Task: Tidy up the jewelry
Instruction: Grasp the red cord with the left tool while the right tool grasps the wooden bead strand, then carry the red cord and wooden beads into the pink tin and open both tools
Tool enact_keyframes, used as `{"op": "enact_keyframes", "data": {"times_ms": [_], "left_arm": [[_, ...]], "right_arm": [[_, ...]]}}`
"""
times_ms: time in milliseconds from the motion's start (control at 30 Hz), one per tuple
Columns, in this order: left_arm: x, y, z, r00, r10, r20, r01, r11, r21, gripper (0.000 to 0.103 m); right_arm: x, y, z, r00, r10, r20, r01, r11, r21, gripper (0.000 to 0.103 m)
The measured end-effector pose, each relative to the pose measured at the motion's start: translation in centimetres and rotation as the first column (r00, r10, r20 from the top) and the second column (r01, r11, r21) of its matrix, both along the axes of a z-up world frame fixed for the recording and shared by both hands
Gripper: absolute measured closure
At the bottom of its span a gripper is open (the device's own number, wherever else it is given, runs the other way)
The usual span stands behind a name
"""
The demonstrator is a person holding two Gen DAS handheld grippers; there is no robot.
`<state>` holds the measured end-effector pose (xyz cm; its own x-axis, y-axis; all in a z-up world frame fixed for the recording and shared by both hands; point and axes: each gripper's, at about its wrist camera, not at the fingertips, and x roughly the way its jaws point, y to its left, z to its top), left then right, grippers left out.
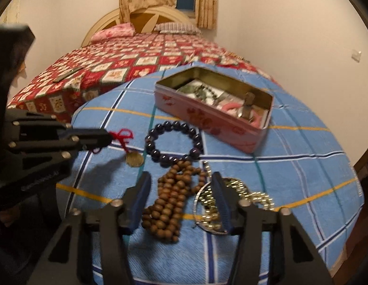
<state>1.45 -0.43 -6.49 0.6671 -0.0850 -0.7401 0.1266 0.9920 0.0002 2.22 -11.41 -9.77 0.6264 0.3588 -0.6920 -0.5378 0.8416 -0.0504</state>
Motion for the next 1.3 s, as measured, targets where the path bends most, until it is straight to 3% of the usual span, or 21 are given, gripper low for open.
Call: {"op": "enact_keyframes", "data": {"times_ms": [167,267,300,400,933,1300], "left_arm": [[0.4,0.9,0.0,1.0,0.022,-0.003,-0.022,1.0,-0.002,0.102],[0.4,1.1,0.0,1.0,0.025,-0.001,-0.025,1.0,-0.002,0.102],[0.4,1.1,0.0,1.0,0.027,-0.001,-0.027,1.0,-0.003,0.102],[0.4,1.3,0.2,1.0,0.028,0.003,-0.028,1.0,-0.006,0.102],[0.3,1.2,3.6,0.997,0.01,0.081,-0.008,0.999,-0.034,0.102],[2.4,1.7,5.5,0.991,0.02,0.133,-0.018,1.0,-0.019,0.102]], "right_arm": [[0.0,0.4,-0.9,0.999,0.023,-0.041,-0.024,1.0,-0.013,0.055],[0.2,0.6,-1.7,0.997,0.028,-0.074,-0.031,0.999,-0.028,0.068],[0.2,0.5,-1.7,0.996,0.029,-0.08,-0.031,0.999,-0.029,0.077],[0.0,0.3,-1.6,0.996,0.033,-0.078,-0.035,0.999,-0.018,0.08],[-0.3,-1.2,2.0,0.998,-0.005,0.058,0.002,0.999,0.041,0.081],[1.6,-2.1,4.2,0.994,-0.044,0.103,0.038,0.998,0.058,0.081]]}}
